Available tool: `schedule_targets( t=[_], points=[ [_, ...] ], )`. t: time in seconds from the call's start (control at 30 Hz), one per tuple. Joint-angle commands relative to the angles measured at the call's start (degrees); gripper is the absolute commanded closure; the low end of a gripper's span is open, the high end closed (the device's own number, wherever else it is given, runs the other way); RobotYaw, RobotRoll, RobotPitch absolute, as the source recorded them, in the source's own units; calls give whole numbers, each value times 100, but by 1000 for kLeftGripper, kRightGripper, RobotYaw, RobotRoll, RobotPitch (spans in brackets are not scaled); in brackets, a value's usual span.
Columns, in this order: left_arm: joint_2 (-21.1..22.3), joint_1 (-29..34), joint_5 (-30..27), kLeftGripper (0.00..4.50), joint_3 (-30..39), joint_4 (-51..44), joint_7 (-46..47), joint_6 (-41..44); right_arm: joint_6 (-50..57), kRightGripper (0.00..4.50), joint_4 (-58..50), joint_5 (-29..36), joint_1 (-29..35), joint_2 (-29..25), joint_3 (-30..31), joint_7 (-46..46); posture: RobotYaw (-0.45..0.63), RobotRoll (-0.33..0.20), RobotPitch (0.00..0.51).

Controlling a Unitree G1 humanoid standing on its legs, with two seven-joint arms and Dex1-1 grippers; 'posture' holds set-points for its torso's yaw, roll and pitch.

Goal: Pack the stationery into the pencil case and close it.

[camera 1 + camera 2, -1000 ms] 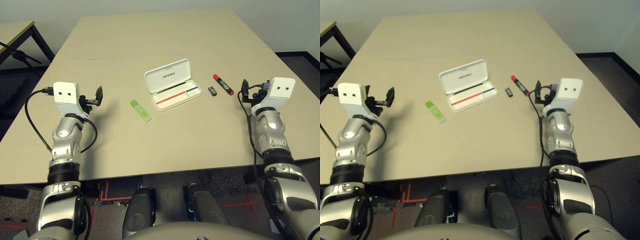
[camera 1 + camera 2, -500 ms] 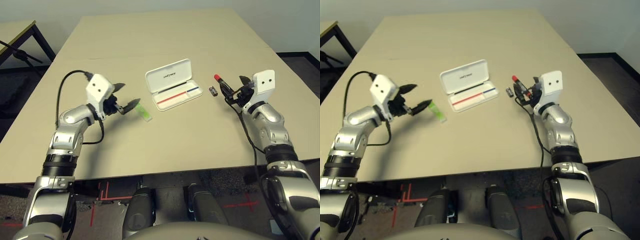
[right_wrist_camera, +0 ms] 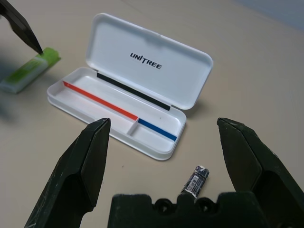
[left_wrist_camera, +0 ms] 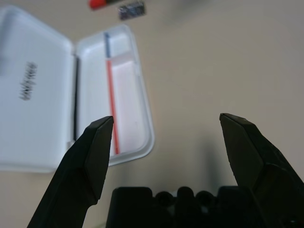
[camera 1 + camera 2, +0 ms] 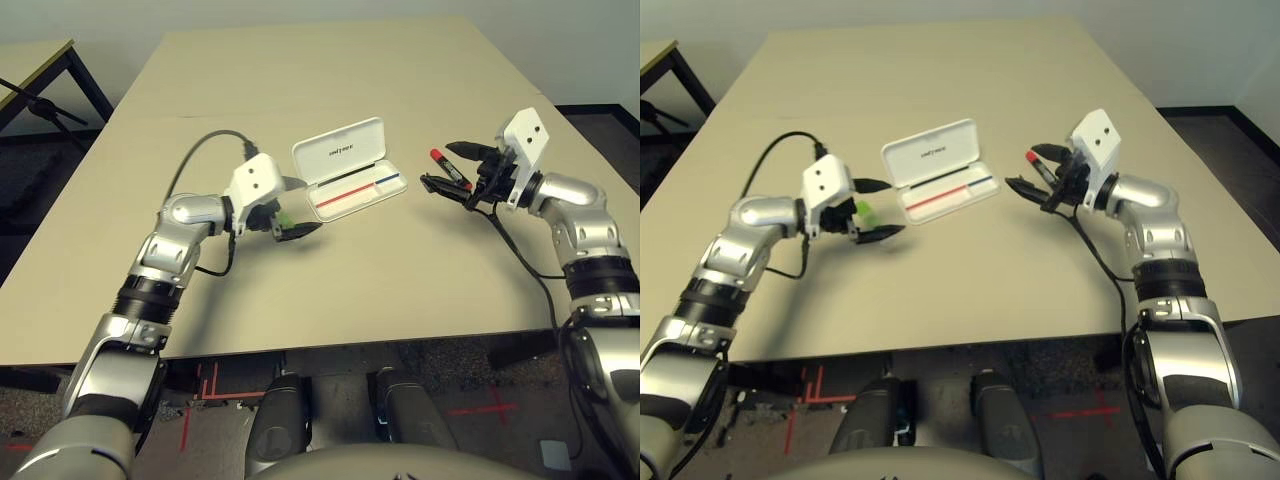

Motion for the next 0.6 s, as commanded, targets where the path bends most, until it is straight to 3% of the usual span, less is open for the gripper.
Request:
schedule_targets(
  t=[0.03, 0.23, 0.6],
  points=[
    [-159, -351, 317, 0, -223, 574, -159, -188, -24, 40, 114, -76, -83, -60, 107, 140, -36, 0, 78],
    [-530, -802, 678, 0, -340, 1363, 7, -326, -106, 40, 147, -126, -142, -43, 72, 145, -44, 0, 76],
    [-872, -1102, 1182, 0, -541, 1827, 93, 58, -182, 40, 130, -128, -167, -21, 29, 112, -44, 0, 76]
  ],
)
